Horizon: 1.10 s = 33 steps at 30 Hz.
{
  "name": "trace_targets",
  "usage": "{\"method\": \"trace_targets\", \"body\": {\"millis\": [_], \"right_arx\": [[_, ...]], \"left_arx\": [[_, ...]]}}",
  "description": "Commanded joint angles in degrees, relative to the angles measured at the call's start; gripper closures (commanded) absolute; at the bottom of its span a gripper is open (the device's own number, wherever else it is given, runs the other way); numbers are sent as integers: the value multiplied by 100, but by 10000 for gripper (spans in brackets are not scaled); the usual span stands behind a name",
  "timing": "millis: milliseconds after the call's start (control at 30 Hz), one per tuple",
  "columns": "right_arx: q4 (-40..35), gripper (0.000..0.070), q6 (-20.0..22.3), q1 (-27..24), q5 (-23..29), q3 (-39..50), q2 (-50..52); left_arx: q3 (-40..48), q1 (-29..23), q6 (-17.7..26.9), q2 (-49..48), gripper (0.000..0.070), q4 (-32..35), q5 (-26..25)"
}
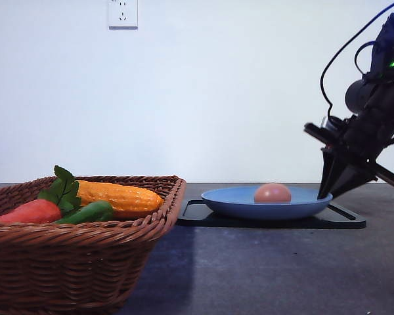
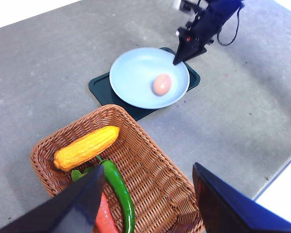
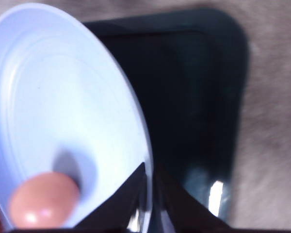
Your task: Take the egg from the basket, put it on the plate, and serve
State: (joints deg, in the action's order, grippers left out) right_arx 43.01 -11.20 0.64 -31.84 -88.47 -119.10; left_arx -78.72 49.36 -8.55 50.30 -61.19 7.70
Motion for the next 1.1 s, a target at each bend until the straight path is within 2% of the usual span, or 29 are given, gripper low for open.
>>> {"method": "trace_targets", "body": {"millis": [0, 67, 233, 433, 633, 733, 900, 933, 1000, 1067], "right_arx": [[-63, 695, -84, -2, 53, -144, -109], [-77, 655, -81, -2, 59, -144, -110], [-127, 440, -81, -2, 33, -160, -110], [109, 420, -37, -49, 33, -415, 1], [808, 433, 130, -105, 44, -768, 493], [1126, 513, 325, -131, 90, -802, 903], [1762, 643, 792, -72, 498, -797, 1662], [1886, 664, 878, -24, 619, -796, 1831], [2084, 697, 1036, 127, 915, -793, 2155], [2213, 700, 1127, 327, 1266, -760, 2508]], "left_arx": [[-122, 42, -96, 60, 329, 47, 33], [-122, 42, -119, 65, 329, 47, 33], [-122, 42, -117, 102, 329, 64, 33], [-122, 39, -70, 264, 329, 99, 191], [-125, 35, 58, 511, 335, 374, 306], [-122, -34, 230, 644, 409, 680, 377], [-122, -267, 663, 891, 667, 998, 498], [-122, -324, 723, 936, 700, 1023, 498], [-122, -507, 817, 1045, 700, 1035, 498], [-114, -752, 862, 1137, 700, 1028, 493]]}}
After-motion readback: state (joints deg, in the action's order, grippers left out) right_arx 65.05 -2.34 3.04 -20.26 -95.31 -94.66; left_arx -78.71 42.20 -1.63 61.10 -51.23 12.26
